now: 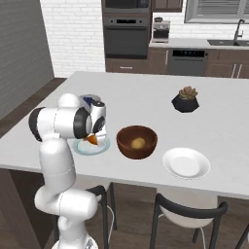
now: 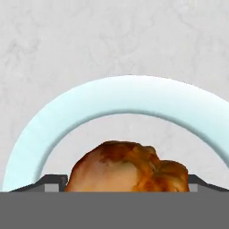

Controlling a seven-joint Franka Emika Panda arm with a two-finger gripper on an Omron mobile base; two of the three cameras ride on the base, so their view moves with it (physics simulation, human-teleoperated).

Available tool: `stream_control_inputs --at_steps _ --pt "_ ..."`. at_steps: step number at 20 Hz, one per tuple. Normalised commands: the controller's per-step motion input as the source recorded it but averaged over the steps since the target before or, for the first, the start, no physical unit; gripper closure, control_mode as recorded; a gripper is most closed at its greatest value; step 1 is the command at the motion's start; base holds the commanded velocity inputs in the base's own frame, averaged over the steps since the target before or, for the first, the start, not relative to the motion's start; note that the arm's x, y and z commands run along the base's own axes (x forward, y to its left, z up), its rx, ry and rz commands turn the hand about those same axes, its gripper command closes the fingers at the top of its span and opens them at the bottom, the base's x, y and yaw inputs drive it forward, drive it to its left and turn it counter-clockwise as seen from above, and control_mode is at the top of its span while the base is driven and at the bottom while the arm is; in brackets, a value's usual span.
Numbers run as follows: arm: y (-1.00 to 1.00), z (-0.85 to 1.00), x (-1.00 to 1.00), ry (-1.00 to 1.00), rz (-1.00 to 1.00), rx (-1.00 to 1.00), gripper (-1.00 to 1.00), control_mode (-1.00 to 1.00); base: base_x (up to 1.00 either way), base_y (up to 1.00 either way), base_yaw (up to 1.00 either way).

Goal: Pick the chicken drumstick and potato from their plates and place them in the bowl. Then put the bowl in the fridge.

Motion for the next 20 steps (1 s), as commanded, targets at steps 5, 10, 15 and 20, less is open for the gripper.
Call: stream_control_inputs --at_steps 5,10,15,20 --pt "0.29 -0.23 -0.56 -0.14 -0.07 0.00 1.00 -1.00 0.00 0.00 0.00" --pt "0.29 0.86 -0.95 -0.09 -0.09 0.00 1.00 -1.00 0.00 0.00 0.00" --pt "-0.05 1.00 -0.74 -0.07 -0.03 -0.01 1.00 -1.00 0.00 0.00 0.00" --pt "-0.38 1.00 -0.55 -0.11 0.02 -0.08 1.00 -1.00 0.00 0.00 0.00"
